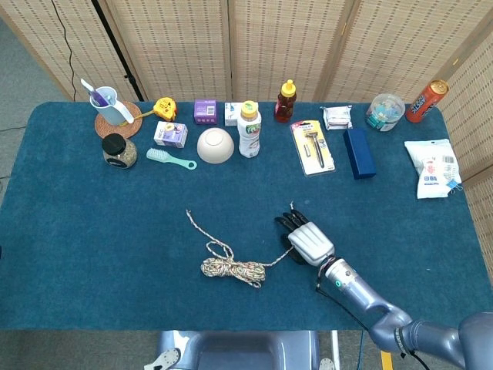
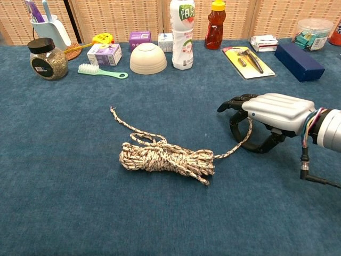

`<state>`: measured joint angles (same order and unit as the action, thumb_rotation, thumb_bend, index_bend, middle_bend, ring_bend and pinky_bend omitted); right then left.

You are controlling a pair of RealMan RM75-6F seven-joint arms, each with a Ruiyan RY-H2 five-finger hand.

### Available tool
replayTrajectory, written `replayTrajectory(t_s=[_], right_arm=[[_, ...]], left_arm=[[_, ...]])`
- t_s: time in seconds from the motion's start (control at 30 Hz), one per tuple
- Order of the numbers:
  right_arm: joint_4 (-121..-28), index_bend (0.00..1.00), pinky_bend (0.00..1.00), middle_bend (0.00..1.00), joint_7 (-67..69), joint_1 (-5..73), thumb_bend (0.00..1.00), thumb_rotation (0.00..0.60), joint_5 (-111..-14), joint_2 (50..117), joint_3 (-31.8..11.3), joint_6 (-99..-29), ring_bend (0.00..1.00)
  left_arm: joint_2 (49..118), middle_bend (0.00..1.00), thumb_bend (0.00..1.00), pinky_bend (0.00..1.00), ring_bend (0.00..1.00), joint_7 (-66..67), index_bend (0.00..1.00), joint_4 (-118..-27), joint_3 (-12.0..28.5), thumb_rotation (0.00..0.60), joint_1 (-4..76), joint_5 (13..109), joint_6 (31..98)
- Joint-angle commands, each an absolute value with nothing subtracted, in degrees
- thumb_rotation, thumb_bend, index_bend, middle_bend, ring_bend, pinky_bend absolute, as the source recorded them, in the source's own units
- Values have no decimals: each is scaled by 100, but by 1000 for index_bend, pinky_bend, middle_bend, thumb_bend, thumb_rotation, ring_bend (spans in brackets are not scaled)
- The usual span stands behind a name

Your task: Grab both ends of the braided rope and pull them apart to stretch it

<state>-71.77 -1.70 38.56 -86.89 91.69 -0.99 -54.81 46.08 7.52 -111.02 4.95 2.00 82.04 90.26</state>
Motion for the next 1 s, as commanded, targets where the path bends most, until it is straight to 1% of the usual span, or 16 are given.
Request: replayTrajectory(t_s=[0.03, 0.43, 0.63, 0.83, 1.0], right_arm=[[-7194, 586, 0, 112, -179, 3852, 471, 600, -8683, 9161, -106, -5489, 0], [-7329, 603, 0, 134, -180, 3824, 496, 600, -8696, 9086, -142, -5595, 0], [-7450, 603, 0, 139, -133, 3761, 499, 600, -8692, 9003, -189, -5753, 0], [-7698, 603, 0, 141, -143, 3677, 499, 600, -8703, 8818, -225, -5942, 0], [-8026, 603, 0, 143, -256, 3564, 499, 600, -8703, 8611, -223, -6114, 0]], left_arm=[[4608, 133, 393, 0, 20, 748, 195, -11099, 496, 600, 202, 8209, 9026], [4617, 133, 392, 0, 21, 763, 195, -11102, 497, 600, 247, 8265, 8974], [4626, 133, 392, 0, 47, 760, 203, -11074, 487, 600, 361, 8336, 8790], [4641, 138, 393, 0, 96, 804, 243, -10970, 498, 600, 660, 8479, 8354], [4736, 159, 394, 0, 114, 822, 298, -10774, 559, 600, 1180, 8667, 7667]])
